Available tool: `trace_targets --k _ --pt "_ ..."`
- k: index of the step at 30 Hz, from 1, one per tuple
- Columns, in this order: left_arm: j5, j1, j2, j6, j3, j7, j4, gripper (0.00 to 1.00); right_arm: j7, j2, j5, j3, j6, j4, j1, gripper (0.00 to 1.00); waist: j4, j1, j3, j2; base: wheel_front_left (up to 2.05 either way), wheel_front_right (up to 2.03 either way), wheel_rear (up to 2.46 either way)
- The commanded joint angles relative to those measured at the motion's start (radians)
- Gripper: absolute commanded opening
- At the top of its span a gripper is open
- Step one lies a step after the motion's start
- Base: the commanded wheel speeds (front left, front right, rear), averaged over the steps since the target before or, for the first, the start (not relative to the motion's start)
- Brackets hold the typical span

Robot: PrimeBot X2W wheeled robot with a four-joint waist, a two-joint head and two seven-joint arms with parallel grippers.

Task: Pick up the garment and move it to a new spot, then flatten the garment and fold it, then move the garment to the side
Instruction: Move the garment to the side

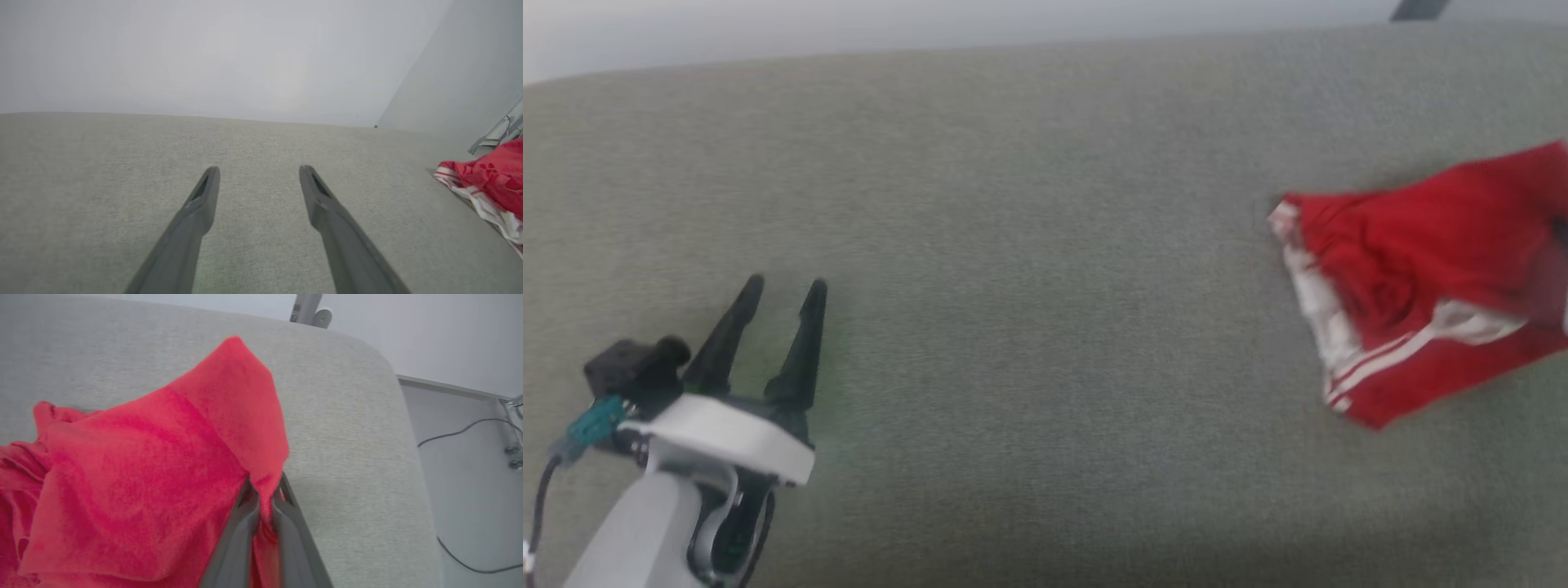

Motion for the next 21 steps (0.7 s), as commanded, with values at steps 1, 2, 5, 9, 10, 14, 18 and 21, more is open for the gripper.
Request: trace_targets --k 1,2,5,9,10,14,18,21 --pt "0.008 -0.021 0.0 -0.007 -0.004 0.003 0.003 1.0 -0.014 -0.009 -0.01 0.0 -0.002 0.008 -0.023 0.0 -0.032 0.0 0.032 0.0 0.0 0.0 0.0" --pt "0.013 -0.037 -0.001 -0.008 -0.01 0.006 0.005 1.0 -0.027 -0.021 -0.016 0.001 -0.002 0.024 -0.043 0.0 -0.041 0.0 0.043 0.0 0.0 0.0 0.0" --pt "0.028 -0.088 -0.005 -0.015 -0.032 0.015 0.011 1.0 -0.071 -0.046 -0.031 0.0 -0.002 0.081 -0.102 0.0 -0.065 0.0 0.072 0.0 0.0 0.0 0.0" --pt "0.038 -0.157 -0.011 -0.024 -0.066 0.026 0.023 1.0 -0.145 -0.076 -0.068 -0.002 -0.002 0.165 -0.179 0.0 -0.094 0.0 0.111 0.0 0.0 0.0 0.0" --pt "0.042 -0.173 -0.013 -0.026 -0.075 0.027 0.026 1.0 -0.164 -0.079 -0.082 0.003 -0.002 0.187 -0.198 0.0 -0.101 0.0 0.121 0.0 0.0 0.0 0.0" --pt "0.053 -0.234 -0.016 -0.033 -0.104 0.035 0.036 1.0 -0.244 -0.087 -0.14 -0.004 -0.002 0.272 -0.268 0.0 -0.127 0.0 0.159 0.0 0.0 0.0 0.0" --pt "0.063 -0.306 -0.017 -0.038 -0.142 0.047 0.049 1.0 -0.34 -0.078 -0.227 -0.043 -0.002 0.399 -0.349 0.0 -0.144 0.0 0.21 0.0 0.0 0.0 0.0" --pt "0.067 -0.344 -0.022 -0.04 -0.163 0.048 0.06 1.0 -0.393 -0.063 -0.274 -0.067 -0.002 0.477 -0.381 0.0 -0.147 0.0 0.234 0.0 0.0 0.0 0.0"
